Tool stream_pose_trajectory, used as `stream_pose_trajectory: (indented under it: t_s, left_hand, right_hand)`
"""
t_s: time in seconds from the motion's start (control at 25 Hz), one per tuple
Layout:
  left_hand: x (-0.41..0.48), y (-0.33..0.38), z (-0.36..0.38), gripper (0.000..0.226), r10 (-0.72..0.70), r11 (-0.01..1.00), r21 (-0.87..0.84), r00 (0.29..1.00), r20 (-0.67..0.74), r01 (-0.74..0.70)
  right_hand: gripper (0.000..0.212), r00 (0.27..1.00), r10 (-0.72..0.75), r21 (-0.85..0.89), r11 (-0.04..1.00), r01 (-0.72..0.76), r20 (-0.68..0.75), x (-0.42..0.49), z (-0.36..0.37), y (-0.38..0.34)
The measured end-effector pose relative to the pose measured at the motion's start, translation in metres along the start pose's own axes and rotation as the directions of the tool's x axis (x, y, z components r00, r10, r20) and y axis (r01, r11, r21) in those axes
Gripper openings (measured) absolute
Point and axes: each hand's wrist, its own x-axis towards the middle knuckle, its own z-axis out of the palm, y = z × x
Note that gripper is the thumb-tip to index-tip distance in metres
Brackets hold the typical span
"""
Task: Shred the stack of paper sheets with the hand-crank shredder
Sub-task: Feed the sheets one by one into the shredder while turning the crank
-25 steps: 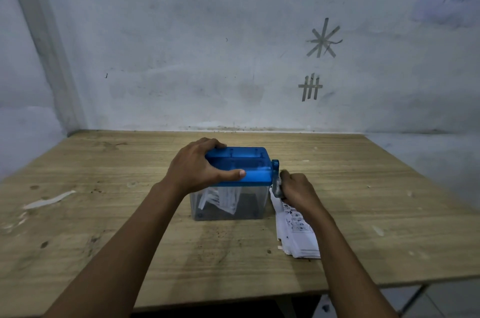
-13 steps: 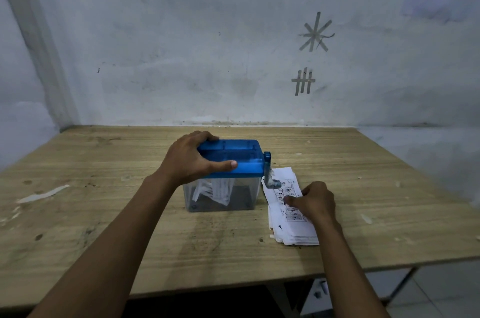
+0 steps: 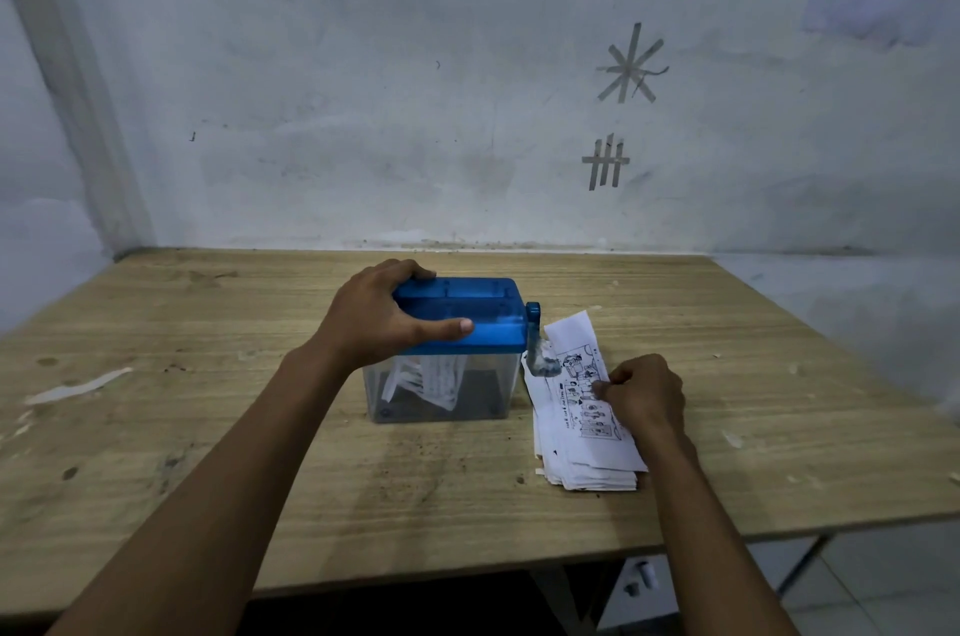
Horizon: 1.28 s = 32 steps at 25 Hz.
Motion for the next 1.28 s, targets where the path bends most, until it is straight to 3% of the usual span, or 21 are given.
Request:
stream_pose_trajectory:
  t_s: [0.08,0.24,0.64,0.76,0.96,1.12,1.28]
  left_hand:
    - [-0.001,-0.001,0.001,0.09,0.001,1.0,-0.004,1.0,0.0,-0.001]
    - [-0.001,-0.002,0.001,0.086,0.004,1.0,-0.024,1.0,-0.01,-0.004]
    - [-0.002,-0.001,0.001,0.091,0.001,1.0,-0.026,1.0,-0.001,-0.001]
    - [-0.001,0.0,0.0,0.09,0.004,1.0,-0.025,1.0,0.0,-0.004]
    - [-0.002,0.0,-0.001,0.09,0.004,0.999,-0.033,1.0,-0.011,-0.005]
    - [-0.003,0.003,0.0,0.094,0.004,0.999,-0.048,1.0,-0.001,-0.004]
    - [-0.003,0.003,0.001,0.094,-0.002,0.999,-0.04,1.0,0.007,0.002]
  right_hand:
    - [0.011,1.0,-0.019,0.001,1.0,0.019,-0.009,-0.002,-0.002,-0.002]
    - [0.023,0.999,-0.011,0.035,0.999,0.013,-0.048,0.003,-0.003,-0.005]
    - [0.01,0.999,-0.032,-0.082,0.996,0.029,-0.03,0.004,-0.001,-0.001]
    - [0.02,0.999,-0.05,-0.019,0.999,0.05,-0.013,0.004,-0.01,-0.007]
    - [0.049,0.98,-0.195,0.057,0.979,0.196,-0.034,0.003,-0.025,-0.03]
    - [0.034,0.934,-0.328,0.166,0.922,0.35,-0.145,0.003,-0.035,-0.058]
    - [0.02,0.89,-0.368,0.329,0.834,0.444,-0.268,0.007,-0.044,-0.092]
